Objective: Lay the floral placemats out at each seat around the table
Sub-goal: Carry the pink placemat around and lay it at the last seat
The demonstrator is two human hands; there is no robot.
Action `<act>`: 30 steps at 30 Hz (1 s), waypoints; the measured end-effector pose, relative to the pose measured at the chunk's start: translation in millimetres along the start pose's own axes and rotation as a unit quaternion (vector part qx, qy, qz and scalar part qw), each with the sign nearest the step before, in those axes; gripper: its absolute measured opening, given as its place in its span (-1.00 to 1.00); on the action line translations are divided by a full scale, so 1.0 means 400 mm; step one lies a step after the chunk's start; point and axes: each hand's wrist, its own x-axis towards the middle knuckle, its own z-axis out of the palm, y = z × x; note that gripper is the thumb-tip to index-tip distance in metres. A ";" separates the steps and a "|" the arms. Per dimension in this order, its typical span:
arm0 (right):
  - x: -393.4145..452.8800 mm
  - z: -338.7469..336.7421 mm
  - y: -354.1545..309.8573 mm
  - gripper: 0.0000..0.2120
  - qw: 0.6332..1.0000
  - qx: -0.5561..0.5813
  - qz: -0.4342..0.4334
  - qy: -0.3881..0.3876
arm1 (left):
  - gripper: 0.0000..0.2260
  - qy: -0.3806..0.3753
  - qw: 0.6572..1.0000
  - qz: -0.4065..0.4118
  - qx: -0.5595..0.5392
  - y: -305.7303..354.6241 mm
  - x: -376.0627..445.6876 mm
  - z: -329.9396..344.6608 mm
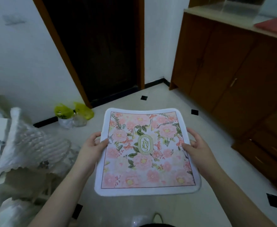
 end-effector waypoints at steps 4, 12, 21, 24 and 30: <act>0.131 0.018 -0.048 -0.52 1.000 -0.018 -0.008 -0.022 | -0.80 0.027 1.000 0.005 -0.016 0.034 0.069 0.010; 0.317 0.120 -0.094 -0.52 0.997 -0.022 -0.003 -0.069 | -0.82 0.083 0.995 -0.017 -0.045 0.054 0.206 -0.039; 0.570 0.382 -0.167 -0.54 0.991 -0.034 0.015 -0.126 | -0.83 0.123 0.988 -0.045 -0.078 0.048 0.434 -0.218; 0.638 0.495 -0.208 -0.55 0.988 -0.042 0.019 -0.145 | -0.85 0.137 0.986 -0.054 -0.082 0.063 0.509 -0.314; 0.753 0.693 -0.280 -0.55 0.984 -0.041 0.016 -0.172 | -0.81 0.156 0.984 -0.040 -0.080 0.115 0.652 -0.491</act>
